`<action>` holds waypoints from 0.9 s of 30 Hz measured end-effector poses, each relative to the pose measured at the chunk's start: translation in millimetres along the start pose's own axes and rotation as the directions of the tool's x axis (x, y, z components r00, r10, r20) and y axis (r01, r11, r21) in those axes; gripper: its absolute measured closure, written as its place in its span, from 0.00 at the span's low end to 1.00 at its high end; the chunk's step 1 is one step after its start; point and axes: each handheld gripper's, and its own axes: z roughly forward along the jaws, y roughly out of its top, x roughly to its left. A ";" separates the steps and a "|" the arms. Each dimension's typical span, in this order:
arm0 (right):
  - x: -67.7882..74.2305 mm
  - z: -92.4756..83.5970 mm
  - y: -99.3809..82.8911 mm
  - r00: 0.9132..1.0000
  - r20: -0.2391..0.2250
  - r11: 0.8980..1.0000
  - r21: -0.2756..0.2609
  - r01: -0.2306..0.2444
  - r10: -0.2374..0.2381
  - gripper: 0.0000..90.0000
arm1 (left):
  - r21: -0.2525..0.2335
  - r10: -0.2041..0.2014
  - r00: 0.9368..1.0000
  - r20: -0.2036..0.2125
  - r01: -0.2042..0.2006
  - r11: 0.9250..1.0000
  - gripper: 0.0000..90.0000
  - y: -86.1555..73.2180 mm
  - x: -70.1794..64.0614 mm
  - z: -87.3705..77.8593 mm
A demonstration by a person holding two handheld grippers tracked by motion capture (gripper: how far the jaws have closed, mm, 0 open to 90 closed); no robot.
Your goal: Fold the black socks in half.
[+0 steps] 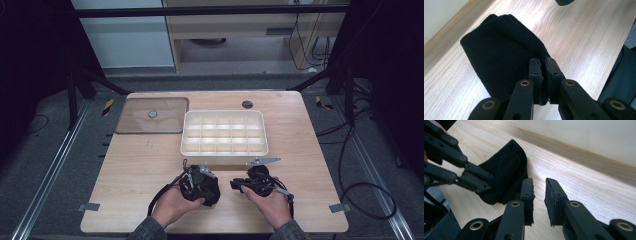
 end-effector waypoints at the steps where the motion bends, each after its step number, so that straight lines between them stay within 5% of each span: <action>1: -0.3 -0.2 0.2 1.000 0.000 1.000 -0.003 -0.001 0.001 0.86 | -0.001 0.002 1.000 0.001 -0.002 1.000 0.94 0.9 -1.0 1.0; 27: 1.9 2.4 10.6 1.000 0.003 1.000 -0.018 -0.001 0.001 0.87 | -0.032 0.015 1.000 0.008 -0.015 0.999 0.84 4.5 -8.7 5.1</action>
